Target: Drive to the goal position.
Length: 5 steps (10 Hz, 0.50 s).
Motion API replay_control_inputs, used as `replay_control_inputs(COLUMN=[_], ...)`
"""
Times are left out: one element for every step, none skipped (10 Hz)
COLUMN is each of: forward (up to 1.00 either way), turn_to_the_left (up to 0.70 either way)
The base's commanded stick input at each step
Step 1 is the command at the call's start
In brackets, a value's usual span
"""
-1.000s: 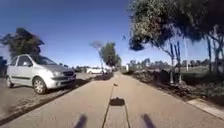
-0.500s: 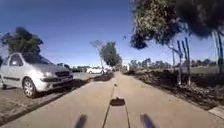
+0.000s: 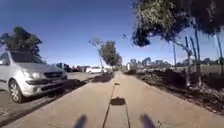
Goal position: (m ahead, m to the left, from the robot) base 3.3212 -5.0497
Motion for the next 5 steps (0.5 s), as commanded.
replay_control_inputs(forward=[1.00,1.00,1.00,1.00,1.00], turn_to_the_left=[0.00,0.00,0.00,0.00,0.00])
